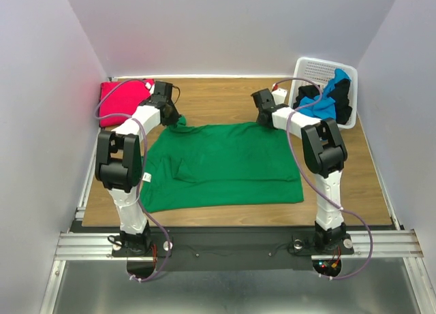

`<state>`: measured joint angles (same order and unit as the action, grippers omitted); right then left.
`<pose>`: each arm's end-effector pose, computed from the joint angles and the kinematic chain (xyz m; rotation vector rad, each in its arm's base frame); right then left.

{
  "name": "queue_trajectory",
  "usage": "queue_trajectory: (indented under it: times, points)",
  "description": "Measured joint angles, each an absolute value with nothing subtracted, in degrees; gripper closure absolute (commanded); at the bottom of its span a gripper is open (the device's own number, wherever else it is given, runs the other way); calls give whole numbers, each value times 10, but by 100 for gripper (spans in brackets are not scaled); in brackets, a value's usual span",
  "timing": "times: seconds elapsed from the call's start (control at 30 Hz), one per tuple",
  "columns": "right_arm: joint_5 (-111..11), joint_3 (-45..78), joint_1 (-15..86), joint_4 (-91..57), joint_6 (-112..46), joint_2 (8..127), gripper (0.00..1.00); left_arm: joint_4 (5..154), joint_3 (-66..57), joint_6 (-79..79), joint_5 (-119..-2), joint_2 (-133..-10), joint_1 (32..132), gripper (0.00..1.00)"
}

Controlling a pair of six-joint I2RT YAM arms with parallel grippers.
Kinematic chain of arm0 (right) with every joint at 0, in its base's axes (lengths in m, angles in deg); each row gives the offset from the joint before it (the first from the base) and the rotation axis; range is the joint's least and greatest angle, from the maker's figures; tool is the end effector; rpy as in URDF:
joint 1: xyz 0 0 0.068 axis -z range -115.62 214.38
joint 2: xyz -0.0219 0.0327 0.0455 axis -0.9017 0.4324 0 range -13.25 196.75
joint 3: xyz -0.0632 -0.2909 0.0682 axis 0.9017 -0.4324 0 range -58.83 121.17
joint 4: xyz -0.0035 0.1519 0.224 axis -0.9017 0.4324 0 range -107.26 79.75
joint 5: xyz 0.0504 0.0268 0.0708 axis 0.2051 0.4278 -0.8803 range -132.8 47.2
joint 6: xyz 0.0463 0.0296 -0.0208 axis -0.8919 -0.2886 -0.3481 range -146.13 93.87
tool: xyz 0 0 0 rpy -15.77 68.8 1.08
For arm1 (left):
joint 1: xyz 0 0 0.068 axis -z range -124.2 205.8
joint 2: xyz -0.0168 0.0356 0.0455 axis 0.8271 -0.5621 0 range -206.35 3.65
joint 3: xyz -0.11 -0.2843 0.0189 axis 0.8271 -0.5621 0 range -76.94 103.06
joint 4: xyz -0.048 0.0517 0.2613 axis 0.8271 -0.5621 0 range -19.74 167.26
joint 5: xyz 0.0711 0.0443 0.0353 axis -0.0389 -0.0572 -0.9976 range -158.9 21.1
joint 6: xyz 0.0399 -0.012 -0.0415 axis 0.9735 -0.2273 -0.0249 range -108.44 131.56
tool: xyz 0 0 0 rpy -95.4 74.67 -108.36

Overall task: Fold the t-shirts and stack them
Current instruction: Fold the tshirt

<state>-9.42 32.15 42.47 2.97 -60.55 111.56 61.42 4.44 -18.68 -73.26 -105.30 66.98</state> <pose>0.4720 0.1646 0.1771 0.4763 2.2780 -0.2575 0.4468 -0.0851 0.2502 -0.4255 2.3027 -0.2733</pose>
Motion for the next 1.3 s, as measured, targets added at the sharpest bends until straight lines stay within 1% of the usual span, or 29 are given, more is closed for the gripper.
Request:
queue_trajectory:
  times: [0.03,0.07,0.1,0.13,0.17,0.37,0.53,1.0,1.3]
  points:
    - [-92,321,425,30,-606,1115,71,614,41,-187,-732,-1049,670,100]
    - [-91,321,425,30,-608,1115,77,613,39,-187,-732,-1045,670,100]
    - [-88,321,425,31,-608,1115,85,614,35,-187,-732,-1041,670,100]
    - [-86,321,426,33,-607,1115,87,614,32,-187,-732,-1036,670,100]
    - [-84,321,426,33,-607,1115,92,614,26,-187,-732,-1028,670,100]
    - [-88,305,427,38,-604,1100,94,618,-6,-187,-732,-984,670,100]
    - [-92,247,426,45,-605,1039,94,626,-52,-192,-732,-939,671,100]
    - [-96,68,375,50,-638,870,94,659,-269,-232,-723,-747,682,100]
    - [-98,16,361,50,-655,811,94,670,-381,-279,-705,-646,689,100]
